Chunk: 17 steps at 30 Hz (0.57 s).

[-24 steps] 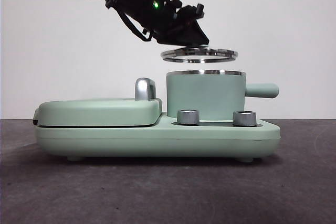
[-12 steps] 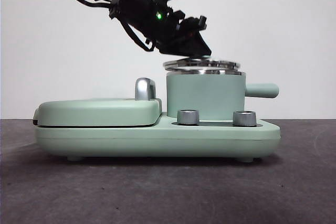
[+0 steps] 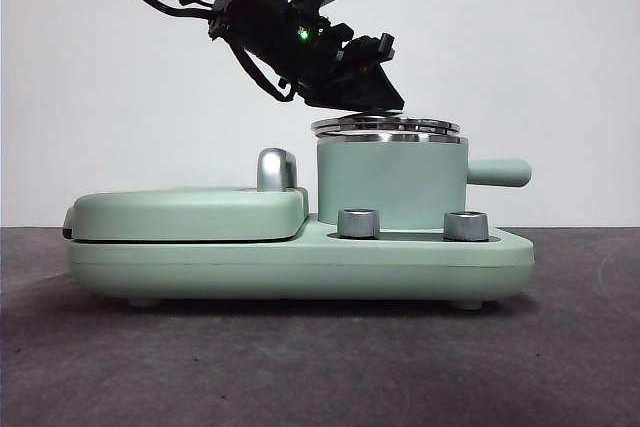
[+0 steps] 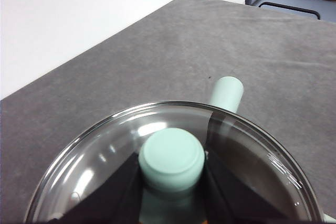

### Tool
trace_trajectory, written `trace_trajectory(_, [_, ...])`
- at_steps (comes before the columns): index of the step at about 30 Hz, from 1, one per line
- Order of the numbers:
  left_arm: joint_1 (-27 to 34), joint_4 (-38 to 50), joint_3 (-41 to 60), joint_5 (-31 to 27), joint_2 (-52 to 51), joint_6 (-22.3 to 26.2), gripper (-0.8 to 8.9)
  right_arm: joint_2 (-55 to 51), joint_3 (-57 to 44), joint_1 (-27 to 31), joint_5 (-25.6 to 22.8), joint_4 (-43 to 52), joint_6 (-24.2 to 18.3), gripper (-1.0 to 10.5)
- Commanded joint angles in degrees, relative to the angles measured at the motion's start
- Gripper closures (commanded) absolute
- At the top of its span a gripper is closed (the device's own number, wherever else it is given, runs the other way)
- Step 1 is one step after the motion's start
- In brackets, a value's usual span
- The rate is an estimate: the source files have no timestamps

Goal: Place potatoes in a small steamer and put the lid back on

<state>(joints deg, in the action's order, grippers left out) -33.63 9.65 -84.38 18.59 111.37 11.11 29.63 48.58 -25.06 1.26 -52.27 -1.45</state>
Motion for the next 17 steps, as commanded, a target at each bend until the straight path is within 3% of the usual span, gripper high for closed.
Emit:
trace_trajectory(1, [-0.83, 1.92, -2.14, 0.81, 0.68, -0.09, 8.04, 0.2, 0.44, -0.28, -0.24, 0.33, 0.37, 6.3])
trace_trajectory(17, [-1.03, 0.66, -2.14, 1.03, 1.97, -0.31, 8.04, 0.2, 0.44, -0.28, -0.24, 0.31, 0.37, 6.3])
